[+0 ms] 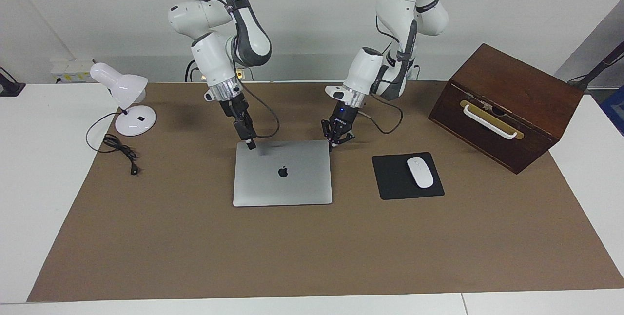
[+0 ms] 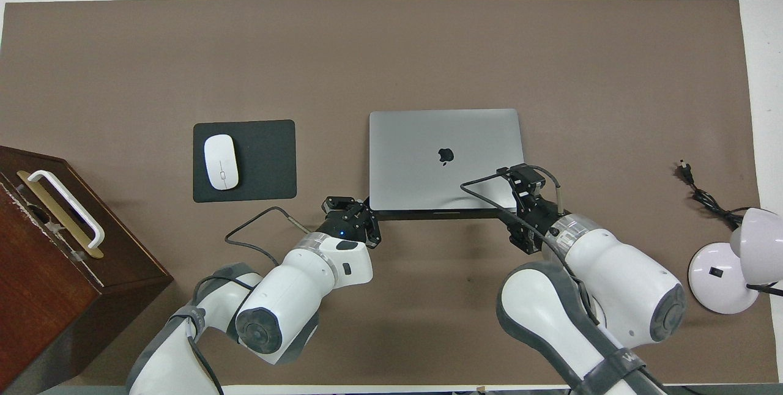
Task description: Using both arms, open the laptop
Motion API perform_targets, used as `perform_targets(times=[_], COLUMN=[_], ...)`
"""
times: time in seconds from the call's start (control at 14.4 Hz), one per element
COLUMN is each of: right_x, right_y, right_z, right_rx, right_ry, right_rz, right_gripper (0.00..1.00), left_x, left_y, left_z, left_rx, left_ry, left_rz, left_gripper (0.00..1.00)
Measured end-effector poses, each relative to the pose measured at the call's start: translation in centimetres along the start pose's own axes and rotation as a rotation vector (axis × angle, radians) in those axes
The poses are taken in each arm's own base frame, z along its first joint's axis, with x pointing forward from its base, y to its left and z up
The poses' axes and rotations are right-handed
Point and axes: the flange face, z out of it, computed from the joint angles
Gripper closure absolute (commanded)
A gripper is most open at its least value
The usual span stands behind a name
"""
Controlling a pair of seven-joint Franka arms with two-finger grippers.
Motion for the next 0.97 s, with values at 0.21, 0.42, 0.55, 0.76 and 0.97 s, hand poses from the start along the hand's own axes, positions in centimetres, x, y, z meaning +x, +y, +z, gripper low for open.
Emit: perform_targets(times=[0.21, 0.42, 0.55, 0.76, 0.97], right_x=[0.1, 0.1, 0.0, 0.0, 0.1], right_y=[0.1, 0.1, 0.1, 0.2, 0.4], right_z=[0.3, 0.4, 0.4, 0.5, 0.8], right_rx=[-0.007, -0.008, -0.007, -0.011, -0.018], right_ry=[0.002, 0.002, 0.001, 0.002, 0.004], right_rz=[0.002, 0.001, 0.001, 0.002, 0.003], right_gripper=[0.00, 0.00, 0.00, 0.00, 0.00], left_x=[0.2, 0.1, 0.3, 0.4, 0.4], left_y=[0.0, 0.0, 0.0, 0.0, 0.0], left_z=[0.3, 1.0, 1.2, 1.3, 1.3], left_rx=[0.000, -0.001, -0.001, -0.001, -0.001], left_ry=[0.001, -0.004, -0.001, 0.000, 0.000], left_rz=[0.001, 0.004, 0.005, 0.006, 0.008], left_gripper=[1.00, 1.00, 1.00, 1.00, 1.00])
